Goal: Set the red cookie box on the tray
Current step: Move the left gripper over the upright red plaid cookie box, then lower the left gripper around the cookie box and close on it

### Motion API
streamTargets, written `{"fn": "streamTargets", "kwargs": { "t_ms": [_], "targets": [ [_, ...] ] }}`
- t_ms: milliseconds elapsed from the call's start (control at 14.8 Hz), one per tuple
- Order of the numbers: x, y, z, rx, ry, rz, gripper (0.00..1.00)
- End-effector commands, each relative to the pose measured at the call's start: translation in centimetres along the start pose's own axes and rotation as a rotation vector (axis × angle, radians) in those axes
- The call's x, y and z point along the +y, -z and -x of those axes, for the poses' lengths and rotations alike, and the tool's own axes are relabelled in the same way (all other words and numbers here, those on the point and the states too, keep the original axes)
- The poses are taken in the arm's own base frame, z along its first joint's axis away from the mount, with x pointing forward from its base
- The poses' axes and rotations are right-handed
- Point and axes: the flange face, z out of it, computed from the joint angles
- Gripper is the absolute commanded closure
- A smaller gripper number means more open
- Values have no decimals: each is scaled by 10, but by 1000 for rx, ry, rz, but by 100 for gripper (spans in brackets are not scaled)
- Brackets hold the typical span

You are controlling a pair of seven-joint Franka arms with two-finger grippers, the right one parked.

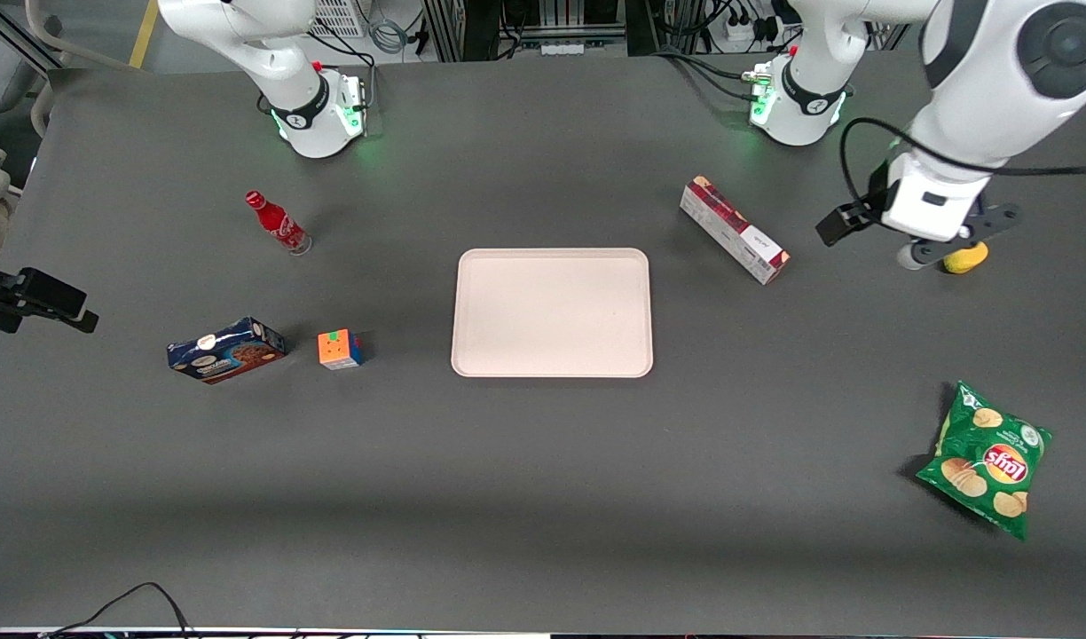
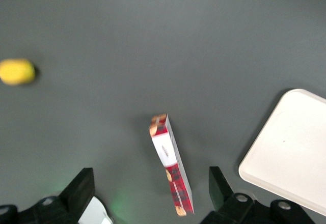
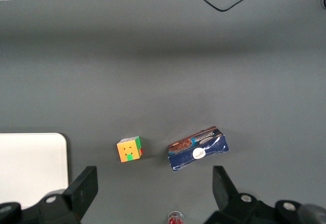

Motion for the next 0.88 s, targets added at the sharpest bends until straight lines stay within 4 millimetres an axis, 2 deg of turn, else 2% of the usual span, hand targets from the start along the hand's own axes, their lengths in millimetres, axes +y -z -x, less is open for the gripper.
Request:
{"fn": "streamTargets", "kwargs": {
  "t_ms": [0,271,678,814],
  "targets": [
    [-13,-51,46,-46,146,13,0],
    [-13,-123,87,-19,219,19,0],
    [-30,-217,102,-78,351,104,0],
    [-14,-240,119,-29,389,100,0]
  ]
}}
